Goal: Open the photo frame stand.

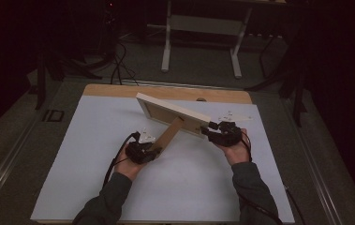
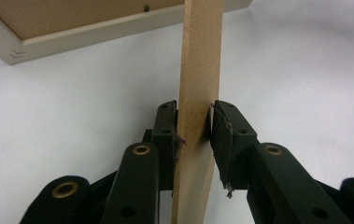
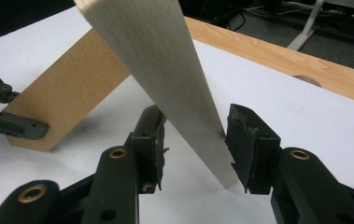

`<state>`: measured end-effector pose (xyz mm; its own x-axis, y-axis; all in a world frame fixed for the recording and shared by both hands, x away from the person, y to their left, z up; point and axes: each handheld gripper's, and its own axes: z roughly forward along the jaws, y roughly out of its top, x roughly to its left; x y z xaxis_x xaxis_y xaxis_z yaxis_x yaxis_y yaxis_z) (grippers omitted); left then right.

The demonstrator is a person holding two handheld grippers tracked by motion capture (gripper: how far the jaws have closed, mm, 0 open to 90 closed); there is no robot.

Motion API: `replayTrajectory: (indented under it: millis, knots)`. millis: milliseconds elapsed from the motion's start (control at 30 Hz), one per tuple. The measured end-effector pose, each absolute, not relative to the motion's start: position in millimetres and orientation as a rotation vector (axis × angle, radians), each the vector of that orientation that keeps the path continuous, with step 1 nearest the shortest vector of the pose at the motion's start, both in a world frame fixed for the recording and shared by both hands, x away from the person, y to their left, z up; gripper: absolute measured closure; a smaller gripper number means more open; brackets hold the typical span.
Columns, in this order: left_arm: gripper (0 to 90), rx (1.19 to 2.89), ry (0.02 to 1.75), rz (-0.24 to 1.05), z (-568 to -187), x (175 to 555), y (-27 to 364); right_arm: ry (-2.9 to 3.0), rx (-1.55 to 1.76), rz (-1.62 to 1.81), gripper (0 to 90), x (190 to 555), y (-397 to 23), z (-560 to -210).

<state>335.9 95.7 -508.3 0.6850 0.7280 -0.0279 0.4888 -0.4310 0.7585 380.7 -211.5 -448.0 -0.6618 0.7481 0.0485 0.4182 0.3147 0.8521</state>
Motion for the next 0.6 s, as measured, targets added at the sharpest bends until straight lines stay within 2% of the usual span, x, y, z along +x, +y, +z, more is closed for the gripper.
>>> replayTrajectory:
  millis: [600]
  knots:
    - [72.9, 2.13, 0.943, 0.375, -516.6, 335.5, 96.7, 2.247, 1.022, 1.29, 55.5, 376.9, -211.4, -451.2]
